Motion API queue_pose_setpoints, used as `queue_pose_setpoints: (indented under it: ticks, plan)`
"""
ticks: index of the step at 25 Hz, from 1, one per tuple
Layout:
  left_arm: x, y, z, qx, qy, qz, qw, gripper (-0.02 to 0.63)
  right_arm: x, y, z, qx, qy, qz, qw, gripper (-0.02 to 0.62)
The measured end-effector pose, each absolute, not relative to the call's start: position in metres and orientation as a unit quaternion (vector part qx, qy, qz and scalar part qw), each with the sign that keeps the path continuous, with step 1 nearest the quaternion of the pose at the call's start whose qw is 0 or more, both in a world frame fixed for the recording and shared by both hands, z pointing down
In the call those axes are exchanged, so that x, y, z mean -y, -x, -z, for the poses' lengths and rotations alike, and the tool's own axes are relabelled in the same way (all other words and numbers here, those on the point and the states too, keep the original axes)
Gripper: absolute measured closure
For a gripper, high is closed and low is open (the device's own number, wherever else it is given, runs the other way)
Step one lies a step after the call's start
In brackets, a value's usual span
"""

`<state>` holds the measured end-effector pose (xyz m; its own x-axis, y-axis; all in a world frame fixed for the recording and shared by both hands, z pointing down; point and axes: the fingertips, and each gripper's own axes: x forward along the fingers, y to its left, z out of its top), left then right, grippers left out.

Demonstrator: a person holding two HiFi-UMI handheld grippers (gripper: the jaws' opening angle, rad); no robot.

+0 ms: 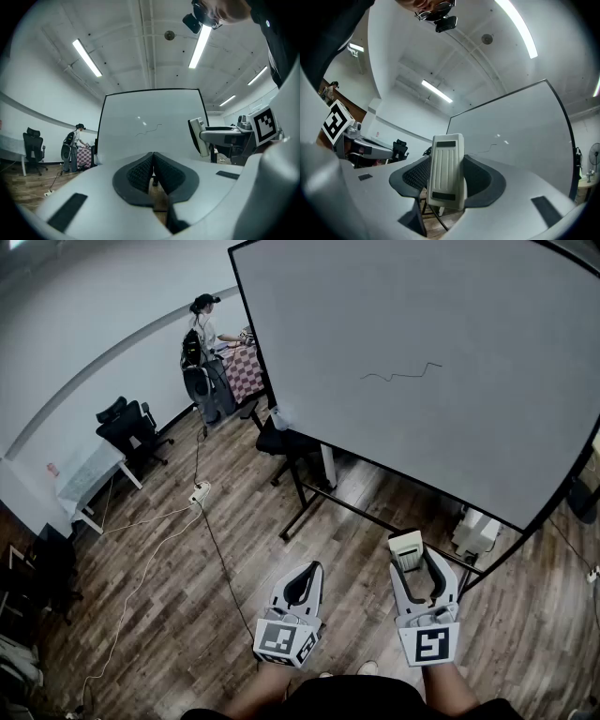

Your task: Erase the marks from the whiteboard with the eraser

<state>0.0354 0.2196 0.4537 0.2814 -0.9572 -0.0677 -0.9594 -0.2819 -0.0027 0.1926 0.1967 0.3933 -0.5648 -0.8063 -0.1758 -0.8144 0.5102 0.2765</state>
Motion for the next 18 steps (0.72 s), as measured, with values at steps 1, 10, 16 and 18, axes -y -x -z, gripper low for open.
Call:
queue_pose_setpoints:
  ticks: [1,10,16,18]
  plan:
    - [-0.221,-0.036,-0.453,-0.599,0.8,-0.026,0.022,0.586,-0.198,-0.194,-0.394,-0.869,0.468,-0.161,0.013,0.351]
    - [-0.222,-0.05,-0.454,-0.596,0.802,-0.02,0.023,0.586,-0.199,-0.213,-0.387,-0.864,0.474,-0.169,0.03,0.351]
    - [-0.217,-0.054,-0.447,-0.603,0.797,-0.022,0.027,0.586,-0.195,-0.222,-0.383,-0.861,0.475,-0.18,0.033,0.348]
    - [-0.212,-0.051,-0.446,-0.606,0.795,-0.024,0.029,0.586,-0.19,-0.218,-0.381,-0.864,0.468,-0.183,0.033,0.348]
